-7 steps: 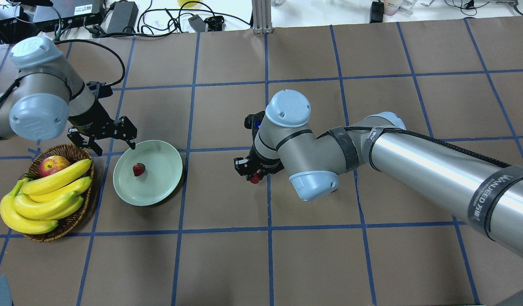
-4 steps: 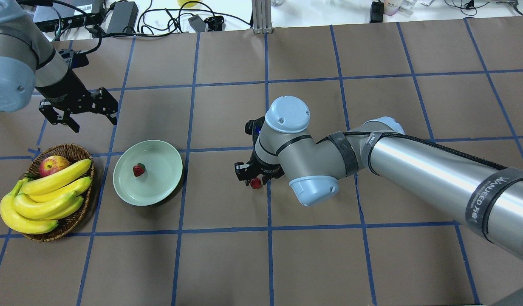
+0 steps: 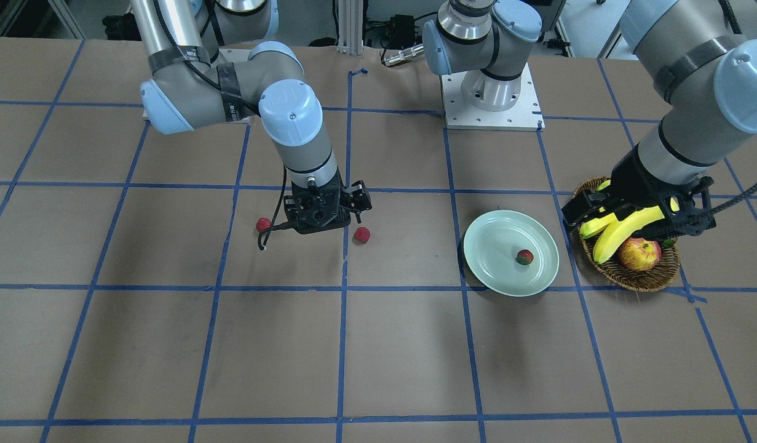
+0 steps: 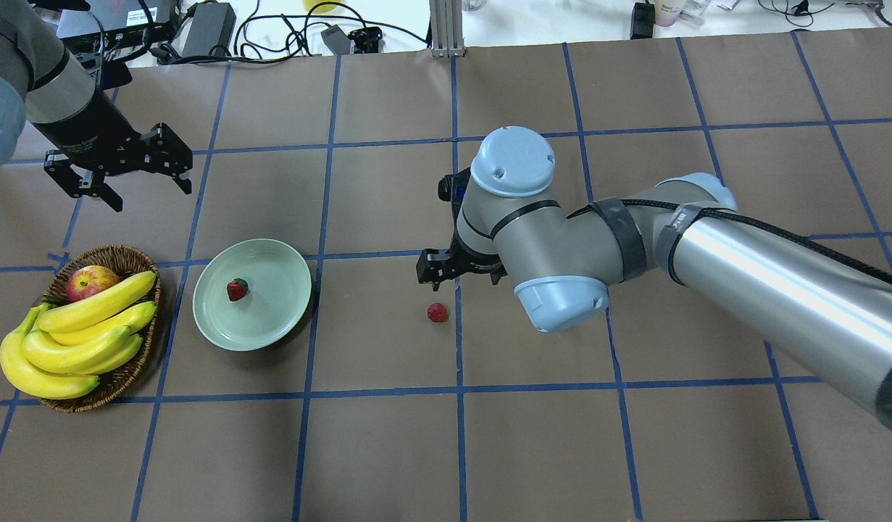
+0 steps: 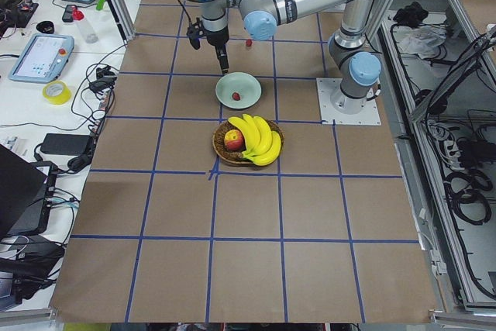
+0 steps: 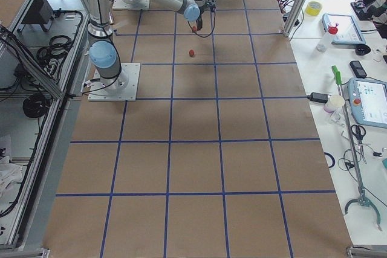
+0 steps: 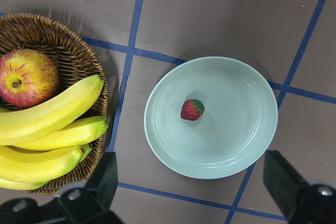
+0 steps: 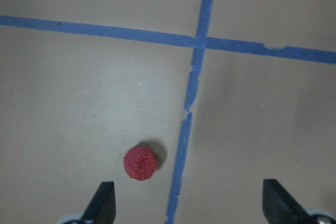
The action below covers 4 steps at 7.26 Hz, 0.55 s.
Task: Collect all strawberries into plate
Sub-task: 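Set the held strawberry on the table middle with the right gripper while left withdraws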
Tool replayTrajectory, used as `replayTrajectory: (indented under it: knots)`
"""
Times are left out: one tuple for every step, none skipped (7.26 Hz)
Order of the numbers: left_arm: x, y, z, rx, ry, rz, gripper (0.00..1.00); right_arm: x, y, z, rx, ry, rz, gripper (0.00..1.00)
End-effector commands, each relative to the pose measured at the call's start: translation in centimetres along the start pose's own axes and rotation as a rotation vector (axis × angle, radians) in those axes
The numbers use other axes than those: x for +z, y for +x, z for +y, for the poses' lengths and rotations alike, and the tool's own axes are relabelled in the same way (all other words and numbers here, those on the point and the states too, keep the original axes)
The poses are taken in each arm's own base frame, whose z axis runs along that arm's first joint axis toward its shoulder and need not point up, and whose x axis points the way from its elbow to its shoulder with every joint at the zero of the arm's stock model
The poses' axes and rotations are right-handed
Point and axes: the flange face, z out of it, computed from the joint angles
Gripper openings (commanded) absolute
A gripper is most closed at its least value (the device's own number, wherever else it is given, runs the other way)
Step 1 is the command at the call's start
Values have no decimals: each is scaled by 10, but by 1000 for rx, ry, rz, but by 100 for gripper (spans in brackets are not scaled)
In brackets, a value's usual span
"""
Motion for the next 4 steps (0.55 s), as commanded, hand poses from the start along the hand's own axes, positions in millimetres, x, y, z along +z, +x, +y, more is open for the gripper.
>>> replayTrajectory:
  knots:
    - [6,67,21,88,-1,-8,100,-28,56,7,-19,-70,128,96]
    - [13,103,33,118,-10,-9,100,-16,86,12,-30,-116,129,93]
    - [24,141,45,151,-4,55,100,10,115,29,-23,-158,122,93]
    - [55,167,56,155,-8,110,100,31,124,45,-4,-143,103,92]
